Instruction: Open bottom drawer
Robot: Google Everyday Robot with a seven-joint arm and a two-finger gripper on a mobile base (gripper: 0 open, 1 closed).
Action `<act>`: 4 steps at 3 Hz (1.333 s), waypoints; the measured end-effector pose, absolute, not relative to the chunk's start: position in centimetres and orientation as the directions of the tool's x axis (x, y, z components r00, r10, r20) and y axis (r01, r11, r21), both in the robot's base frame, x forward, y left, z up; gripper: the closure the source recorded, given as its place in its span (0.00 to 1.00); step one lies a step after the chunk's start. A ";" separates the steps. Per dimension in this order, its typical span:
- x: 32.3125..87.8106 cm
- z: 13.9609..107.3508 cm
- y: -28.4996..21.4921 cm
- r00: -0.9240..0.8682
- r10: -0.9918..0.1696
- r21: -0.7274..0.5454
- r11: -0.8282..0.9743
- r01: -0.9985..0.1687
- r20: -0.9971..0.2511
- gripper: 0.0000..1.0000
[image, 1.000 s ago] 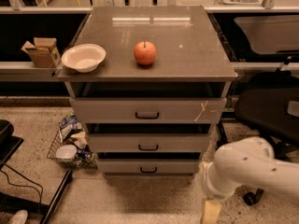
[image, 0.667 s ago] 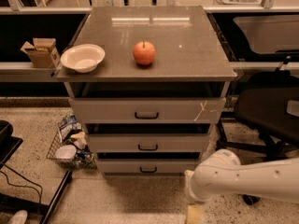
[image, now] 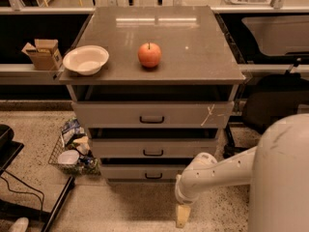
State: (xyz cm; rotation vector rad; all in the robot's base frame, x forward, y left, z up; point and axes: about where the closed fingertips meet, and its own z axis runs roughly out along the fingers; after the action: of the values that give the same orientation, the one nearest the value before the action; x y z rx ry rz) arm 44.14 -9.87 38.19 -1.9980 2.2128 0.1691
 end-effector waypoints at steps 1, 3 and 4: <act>44.5 37.3 -9.3 -0.104 -0.975 -0.010 0.108 -0.994 -0.197 0.00; 45.9 33.6 -8.3 -0.056 -0.961 -0.051 0.072 -0.996 -0.270 0.00; 47.9 29.6 -9.2 -0.021 -0.974 -0.075 0.039 -0.996 -0.227 0.00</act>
Offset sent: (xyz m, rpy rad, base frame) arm 0.0033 0.0173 -0.0188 0.1367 -0.0533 0.0542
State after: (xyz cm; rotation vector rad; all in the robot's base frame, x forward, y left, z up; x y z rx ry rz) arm 47.91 -9.22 29.58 -2.0328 2.0960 0.1544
